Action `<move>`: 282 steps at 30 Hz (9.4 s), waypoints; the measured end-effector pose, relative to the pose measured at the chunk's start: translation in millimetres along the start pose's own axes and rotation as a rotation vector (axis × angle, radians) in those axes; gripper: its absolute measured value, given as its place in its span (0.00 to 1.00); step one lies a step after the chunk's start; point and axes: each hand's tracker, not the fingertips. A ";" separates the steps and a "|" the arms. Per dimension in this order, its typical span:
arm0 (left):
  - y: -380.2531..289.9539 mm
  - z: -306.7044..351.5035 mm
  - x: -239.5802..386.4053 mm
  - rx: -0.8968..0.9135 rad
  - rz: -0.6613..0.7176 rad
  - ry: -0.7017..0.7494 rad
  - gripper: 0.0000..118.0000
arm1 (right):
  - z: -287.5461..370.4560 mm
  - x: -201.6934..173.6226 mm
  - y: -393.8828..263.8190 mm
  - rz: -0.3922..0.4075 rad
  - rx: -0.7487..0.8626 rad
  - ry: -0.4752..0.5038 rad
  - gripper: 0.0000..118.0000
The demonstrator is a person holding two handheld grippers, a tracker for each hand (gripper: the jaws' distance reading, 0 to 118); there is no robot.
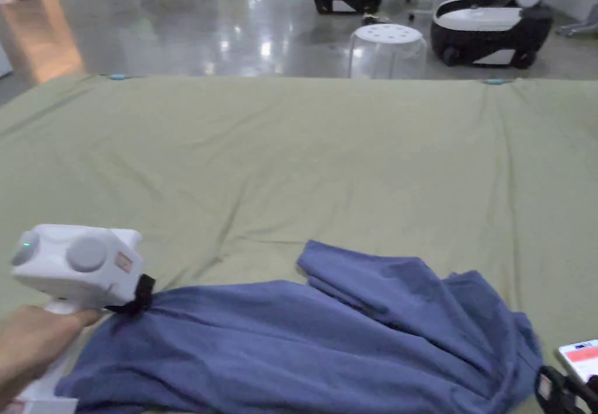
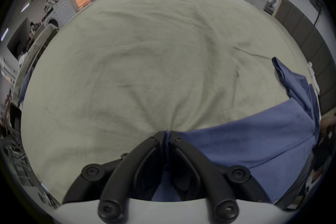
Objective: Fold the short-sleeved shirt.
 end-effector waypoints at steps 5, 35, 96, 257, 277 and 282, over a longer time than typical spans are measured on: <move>-2.5 3.4 -3.6 0.002 0.004 -0.013 0.05 | -13.8 24.8 -18.9 -0.182 -0.092 0.032 0.52; -74.2 181.7 -15.1 0.749 0.064 -0.163 0.04 | -9.1 -40.2 42.4 0.170 0.094 0.195 0.05; -201.5 124.5 -34.8 0.504 0.205 -0.279 0.04 | -26.3 10.9 -20.4 0.020 -0.130 0.012 0.05; 250.1 402.0 5.1 1.180 0.031 0.119 0.05 | -25.0 -122.2 575.1 0.274 0.643 -0.114 0.04; 252.8 270.3 4.3 0.984 0.063 0.007 0.05 | -115.5 -112.8 506.9 0.242 0.472 0.017 0.04; 176.1 230.4 6.7 0.923 0.057 -0.098 0.05 | -106.3 -90.6 415.2 0.282 0.400 0.060 0.03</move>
